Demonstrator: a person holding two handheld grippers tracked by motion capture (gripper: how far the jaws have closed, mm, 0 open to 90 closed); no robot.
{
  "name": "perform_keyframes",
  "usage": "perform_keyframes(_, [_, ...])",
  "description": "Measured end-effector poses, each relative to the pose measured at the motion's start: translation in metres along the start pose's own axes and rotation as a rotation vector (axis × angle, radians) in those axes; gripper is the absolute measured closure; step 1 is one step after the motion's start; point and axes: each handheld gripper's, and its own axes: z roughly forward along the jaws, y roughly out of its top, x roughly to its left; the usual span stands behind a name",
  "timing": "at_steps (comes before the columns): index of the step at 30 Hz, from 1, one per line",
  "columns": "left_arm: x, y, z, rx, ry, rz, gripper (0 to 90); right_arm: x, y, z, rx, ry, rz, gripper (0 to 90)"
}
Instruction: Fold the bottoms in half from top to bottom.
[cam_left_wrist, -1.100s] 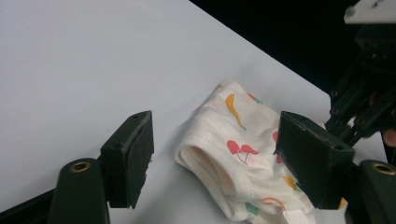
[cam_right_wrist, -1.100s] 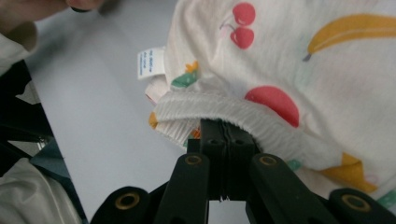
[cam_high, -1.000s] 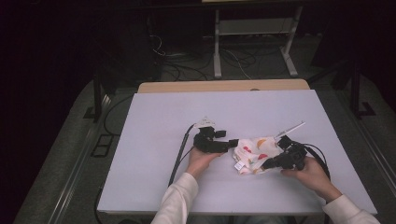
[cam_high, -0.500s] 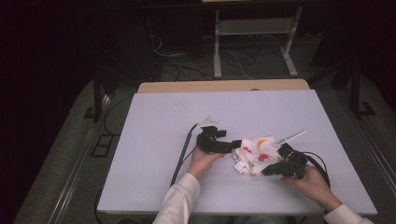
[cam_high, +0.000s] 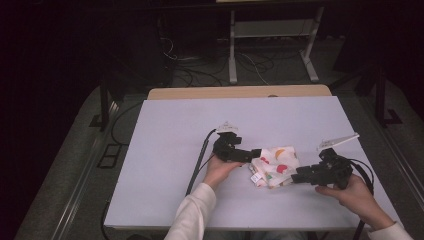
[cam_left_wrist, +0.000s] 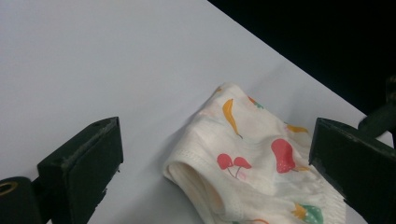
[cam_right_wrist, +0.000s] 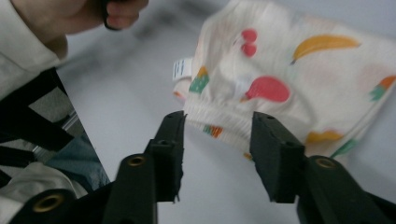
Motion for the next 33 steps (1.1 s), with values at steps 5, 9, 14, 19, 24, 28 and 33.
perform_keyframes(5, [-0.002,0.004,-0.002,0.001,-0.001,0.007,0.4,-0.005,0.01,-0.01,-0.04,-0.012,-0.021,33.0])
perform_keyframes(9, [-0.003,0.008,-0.004,0.005,0.003,0.012,0.0,-0.01,0.017,-0.014,-0.067,-0.027,-0.026,21.0])
perform_keyframes(14, [-0.005,0.013,-0.005,0.01,0.0,0.025,0.0,-0.016,0.024,-0.014,-0.069,-0.018,-0.031,13.1])
perform_keyframes(19, [-0.006,0.017,-0.006,0.012,-0.001,0.034,0.0,-0.022,0.031,-0.012,-0.068,-0.023,-0.04,2.1])
perform_keyframes(24, [-0.005,0.019,-0.006,0.01,-0.002,0.039,0.0,-0.027,0.036,-0.011,-0.083,-0.015,-0.046,0.0])
perform_keyframes(28, [-0.002,0.019,-0.004,0.015,0.003,0.033,0.0,-0.031,0.039,-0.008,-0.085,-0.019,-0.061,0.0])
perform_keyframes(33, [0.002,0.018,-0.001,0.025,0.011,0.032,0.0,-0.037,0.043,-0.006,-0.095,-0.021,-0.066,0.0])
